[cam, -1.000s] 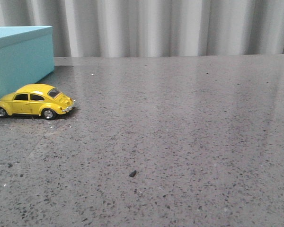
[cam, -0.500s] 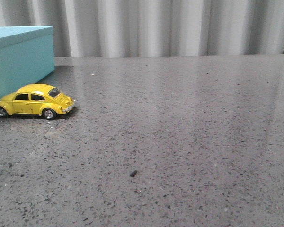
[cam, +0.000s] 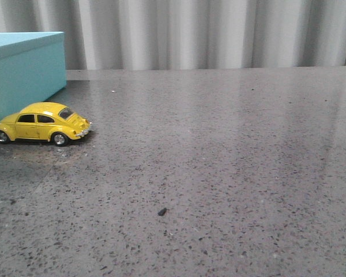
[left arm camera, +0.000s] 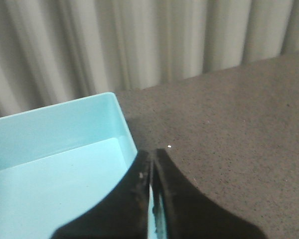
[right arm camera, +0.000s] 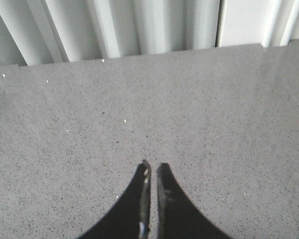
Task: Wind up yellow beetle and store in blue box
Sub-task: 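Lower the left gripper toward the car beside the blue box, then close the left gripper around the yellow car's body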
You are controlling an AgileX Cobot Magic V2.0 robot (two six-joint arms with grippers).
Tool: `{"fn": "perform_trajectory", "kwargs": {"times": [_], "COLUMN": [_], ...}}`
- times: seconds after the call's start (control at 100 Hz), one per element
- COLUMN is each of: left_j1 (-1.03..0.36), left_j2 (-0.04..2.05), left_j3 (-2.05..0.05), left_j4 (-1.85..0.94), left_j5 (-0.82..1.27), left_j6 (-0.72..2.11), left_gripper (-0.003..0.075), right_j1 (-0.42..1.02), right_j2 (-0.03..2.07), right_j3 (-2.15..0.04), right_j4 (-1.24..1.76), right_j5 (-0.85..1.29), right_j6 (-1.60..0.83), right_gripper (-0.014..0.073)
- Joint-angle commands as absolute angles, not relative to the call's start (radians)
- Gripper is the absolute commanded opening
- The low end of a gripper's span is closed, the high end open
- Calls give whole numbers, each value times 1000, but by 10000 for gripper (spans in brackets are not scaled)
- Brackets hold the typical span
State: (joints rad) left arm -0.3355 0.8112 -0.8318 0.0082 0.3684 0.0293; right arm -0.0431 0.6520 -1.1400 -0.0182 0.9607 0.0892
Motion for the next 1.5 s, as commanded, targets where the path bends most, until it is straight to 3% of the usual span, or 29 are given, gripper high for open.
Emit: {"fn": "perform_trajectory", "kwargs": {"times": [0.0,0.23,0.47,0.56,1.49], "left_j1": [-377,-464,-529,-540,-547], "left_j2": [865,983,1056,1083,1213], "left_j3": [-913,-1029,-1096,-1119,-1138], "left_j4": [0,0,0,0,-65], "left_j5": [345,453,516,569,756], "left_j6": [74,240,344,373,782], "left_gripper": [-20,15,365,433,475], "right_j1": [-49,-49,-49,-49,-49], "right_j2": [628,572,545,543,543], "right_j3": [-1161,-1077,-1010,-999,-990], "right_j4": [-24,-24,-24,-24,-24], "right_j5": [887,891,891,887,854], "right_j6": [87,87,87,87,87], "right_gripper": [-41,-41,-41,-41,-41]}}
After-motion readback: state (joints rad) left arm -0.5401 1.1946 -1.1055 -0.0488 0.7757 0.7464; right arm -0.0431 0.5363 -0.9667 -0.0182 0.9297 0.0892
